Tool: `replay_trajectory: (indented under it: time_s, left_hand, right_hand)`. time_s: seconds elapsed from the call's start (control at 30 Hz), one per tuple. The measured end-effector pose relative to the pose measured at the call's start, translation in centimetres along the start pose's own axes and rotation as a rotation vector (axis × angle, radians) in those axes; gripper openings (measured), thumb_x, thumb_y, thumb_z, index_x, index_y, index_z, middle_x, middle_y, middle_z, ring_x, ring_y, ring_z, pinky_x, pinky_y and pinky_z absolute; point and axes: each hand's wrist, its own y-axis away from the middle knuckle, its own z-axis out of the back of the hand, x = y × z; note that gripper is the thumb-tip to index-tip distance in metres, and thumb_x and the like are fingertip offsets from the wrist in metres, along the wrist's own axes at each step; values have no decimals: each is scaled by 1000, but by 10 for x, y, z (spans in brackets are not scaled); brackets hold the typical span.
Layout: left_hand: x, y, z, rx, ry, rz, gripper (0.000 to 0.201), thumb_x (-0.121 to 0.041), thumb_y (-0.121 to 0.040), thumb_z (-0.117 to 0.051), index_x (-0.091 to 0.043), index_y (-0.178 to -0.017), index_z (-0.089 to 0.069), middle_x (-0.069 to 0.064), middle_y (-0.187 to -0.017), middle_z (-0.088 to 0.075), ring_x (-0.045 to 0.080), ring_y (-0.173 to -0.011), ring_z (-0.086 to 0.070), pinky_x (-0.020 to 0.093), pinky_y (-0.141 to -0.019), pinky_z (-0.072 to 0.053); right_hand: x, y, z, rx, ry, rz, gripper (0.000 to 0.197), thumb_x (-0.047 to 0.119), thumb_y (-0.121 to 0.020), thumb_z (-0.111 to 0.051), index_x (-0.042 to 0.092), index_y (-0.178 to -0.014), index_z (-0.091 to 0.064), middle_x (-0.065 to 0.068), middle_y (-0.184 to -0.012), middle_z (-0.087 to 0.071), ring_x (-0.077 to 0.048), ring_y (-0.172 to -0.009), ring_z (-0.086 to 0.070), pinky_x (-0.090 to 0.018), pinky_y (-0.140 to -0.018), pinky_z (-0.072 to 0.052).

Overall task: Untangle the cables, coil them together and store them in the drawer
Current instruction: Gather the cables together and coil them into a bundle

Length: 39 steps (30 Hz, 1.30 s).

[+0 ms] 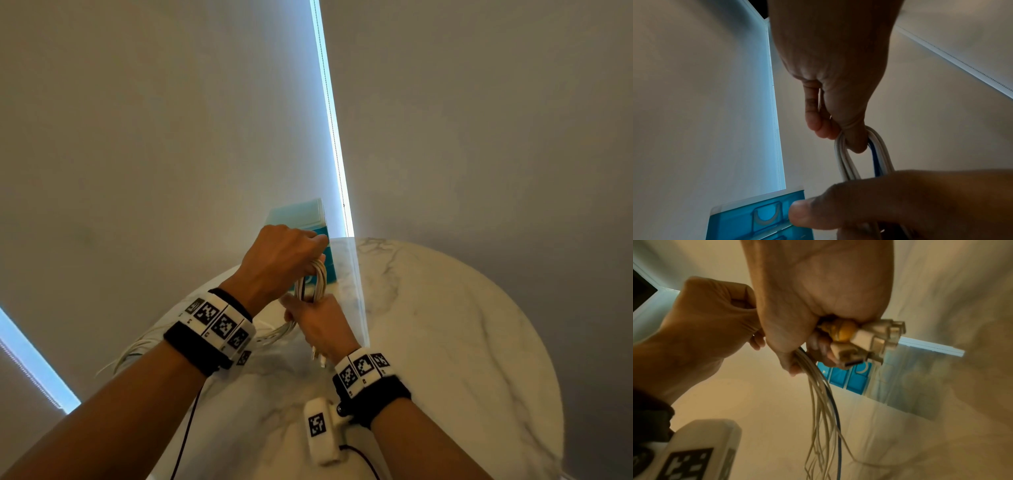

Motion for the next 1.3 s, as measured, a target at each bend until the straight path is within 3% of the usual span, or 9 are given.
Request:
replay_trajectory:
  time_s: [0.2, 0.33, 0.5, 0.77, 0.9, 1.0, 1.13, 1.2, 1.3]
  left_hand:
    - [-2, -2, 5, -58, -33, -115, 31, -35, -98, -78, -21, -119, -60, 0, -112, -72, 23, -96, -74, 39, -91, -61]
    - [-4, 0, 9, -73, -35, -164, 35, -33, -96, -81, -21, -122, -61, 2, -111, -71, 24, -97, -75, 42, -93, -63]
    - [-10, -3, 18, -209, -29, -253, 49, -17, -60, -106, -14, -90, -67, 3, -74, -66, 25, -58, -66, 37, -50, -58]
    - [-19, 4, 18, -236, 101, -271, 40, 1, -69, -96, -5, -96, -68, 14, -85, -70, 39, -74, -74, 58, -62, -64]
    - [-27, 8, 18, -237, 265, -129, 17, -26, -91, -82, -22, -104, -71, -4, -97, -71, 22, -91, -72, 40, -73, -61]
    - [-31, 18, 3, -117, 572, 100, 33, -57, -97, -68, -43, -127, -69, -20, -119, -64, 4, -111, -58, 19, -82, -46]
    - [-21, 37, -37, 201, 816, 301, 88, -91, -86, -42, -38, -156, -42, -7, -154, -50, 13, -132, -54, 37, -106, -53]
    - [-12, 52, -52, 471, 887, 283, 101, -98, -76, -36, -32, -154, -43, -5, -151, -55, 10, -122, -59, 33, -104, -51]
    - [-5, 72, -68, 691, 760, 205, 76, -96, -75, -52, -40, -126, -58, -14, -118, -70, 5, -101, -64, 32, -92, -54]
  right_hand:
    - [-9, -7, -9, 35, 84, 32, 60, 47, -110, -48, 27, -60, -75, 10, -71, -78, -9, -74, -74, -41, -95, -60]
    - [-8, -3, -6, 103, 55, 92, 58, 51, -114, -38, 19, -81, -73, 14, -69, -75, -14, -65, -68, -32, -71, -59]
    - [13, 12, -2, 114, -22, 132, 43, 38, -116, -38, 21, -81, -55, 13, -63, -74, -20, -63, -67, -21, -61, -54]
    - [5, 8, -11, 14, -370, -72, 35, 18, -114, -46, 16, -81, -57, 3, -61, -61, -9, -48, -57, -25, -50, -48]
    - [3, 8, -10, -10, -540, -184, 60, 27, -113, -46, 18, -54, -56, -2, -46, -47, -15, -38, -51, -33, -56, -43]
    - [0, 8, -10, -94, -670, -148, 50, 38, -116, -42, 12, -79, -64, -4, -50, -55, -15, -43, -56, -31, -52, -49]
    - [-1, -5, 2, -184, -716, -195, 56, 58, -109, -47, 10, -129, -67, -23, -92, -76, -35, -82, -72, -40, -68, -59]
    - [-1, -13, 14, -206, -740, -217, 56, 55, -110, -46, 5, -106, -72, -30, -83, -71, -39, -69, -70, -41, -61, -60]
    - [-1, -19, 29, -238, -858, -250, 53, 49, -111, -48, 23, -65, -46, -1, -52, -32, -17, -38, -32, -27, -41, -35]
